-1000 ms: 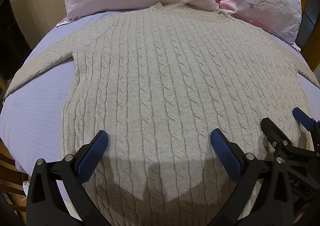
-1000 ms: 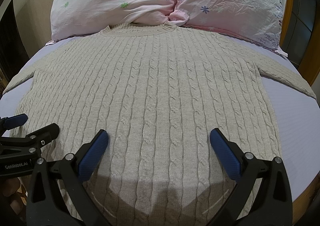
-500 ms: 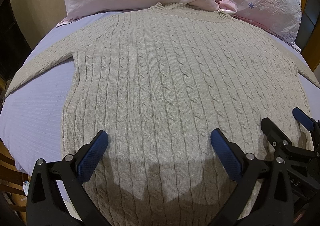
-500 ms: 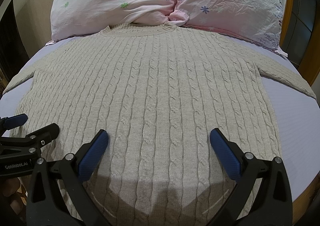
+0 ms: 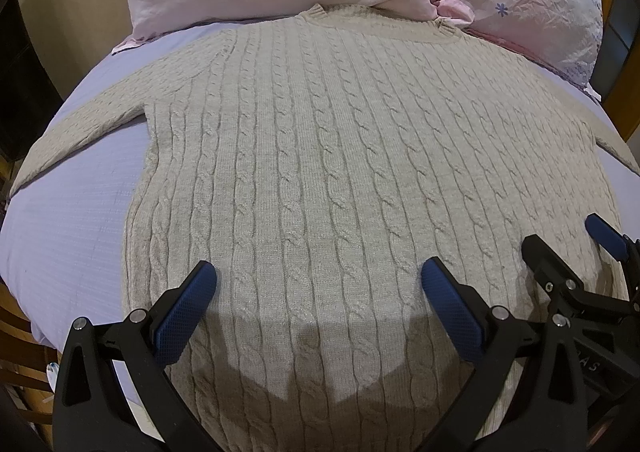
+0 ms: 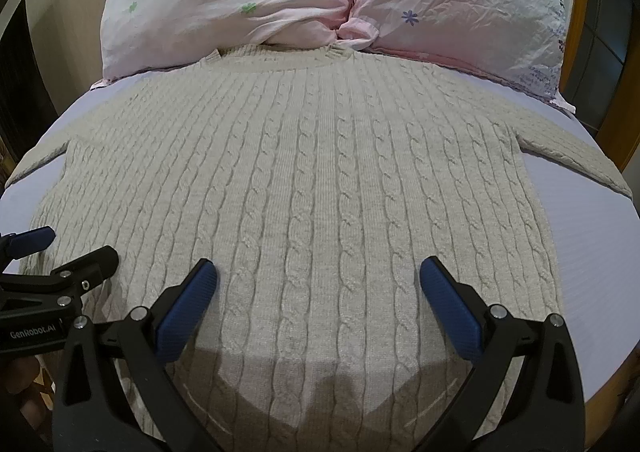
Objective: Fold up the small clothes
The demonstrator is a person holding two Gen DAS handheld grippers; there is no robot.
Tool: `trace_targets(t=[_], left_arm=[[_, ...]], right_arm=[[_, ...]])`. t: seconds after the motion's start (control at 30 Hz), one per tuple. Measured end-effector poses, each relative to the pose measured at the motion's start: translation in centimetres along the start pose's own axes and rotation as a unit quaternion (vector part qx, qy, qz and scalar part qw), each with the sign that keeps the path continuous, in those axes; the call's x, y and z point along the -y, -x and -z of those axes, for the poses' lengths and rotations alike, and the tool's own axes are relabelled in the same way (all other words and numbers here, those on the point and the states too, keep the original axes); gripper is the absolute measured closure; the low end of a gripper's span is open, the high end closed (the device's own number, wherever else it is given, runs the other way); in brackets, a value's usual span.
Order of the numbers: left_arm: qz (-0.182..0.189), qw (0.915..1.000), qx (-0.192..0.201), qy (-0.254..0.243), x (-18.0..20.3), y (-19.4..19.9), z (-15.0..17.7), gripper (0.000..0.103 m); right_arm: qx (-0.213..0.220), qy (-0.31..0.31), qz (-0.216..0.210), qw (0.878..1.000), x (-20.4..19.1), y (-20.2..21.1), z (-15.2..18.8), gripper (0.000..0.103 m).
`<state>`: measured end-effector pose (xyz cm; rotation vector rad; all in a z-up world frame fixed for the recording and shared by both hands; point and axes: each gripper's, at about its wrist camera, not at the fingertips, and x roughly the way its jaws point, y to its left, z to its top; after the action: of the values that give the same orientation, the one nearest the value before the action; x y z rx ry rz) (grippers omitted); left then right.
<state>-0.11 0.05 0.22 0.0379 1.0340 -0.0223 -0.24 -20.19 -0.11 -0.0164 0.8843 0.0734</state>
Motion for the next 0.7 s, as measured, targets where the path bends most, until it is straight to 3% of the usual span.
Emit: trace_targets(t=[0.33,0.43,0.53,0.57,0.6,0.63,0.67,0.7], left_arm=[[0.001,1.0,-0.001,-0.004,0.3,-0.2,-0.4,0.001],[0.002,0.9999,0.012,-0.011,0.4,-0.1,-0.1,0.001],[0.012,0.999,0.034,-0.026,0.3,0.0,0.1,0.001],[0.018,0.9986,0.04,-0.03,0.2,0.1,0.1,0.001],[0.024,0.9982,0.045,-0.032,0.0,0.1,0.1,0.001],[0.033,0.9977,0.051,-0.03,-0.2,0.2,-0.1,0.001],[0.043,0.9969,0.06,-0.027,-0.6,0.4,-0.2,0.001],[0.051,0.996,0.069,-0.023,-0.9,0.5,-0.4,0.001]], right_arm=[[-0.015,0.01,-0.007,1.0,-0.1,-0.4,-0.3,0.002],[0.007,0.0,-0.067,0.998,2.1,0.7,-0.8,0.002],[0.077,-0.081,-0.148,0.983,9.3,3.1,-2.4,0.002],[0.094,-0.12,-0.141,0.978,12.7,3.8,-3.2,0.002],[0.109,-0.172,-0.094,0.975,17.0,4.5,-4.0,0.002],[0.115,-0.192,-0.072,0.972,18.8,4.8,-4.2,0.002],[0.128,-0.247,-0.018,0.96,23.5,5.3,-4.5,0.006],[0.133,-0.287,0.019,0.948,27.0,5.6,-4.6,0.019]])
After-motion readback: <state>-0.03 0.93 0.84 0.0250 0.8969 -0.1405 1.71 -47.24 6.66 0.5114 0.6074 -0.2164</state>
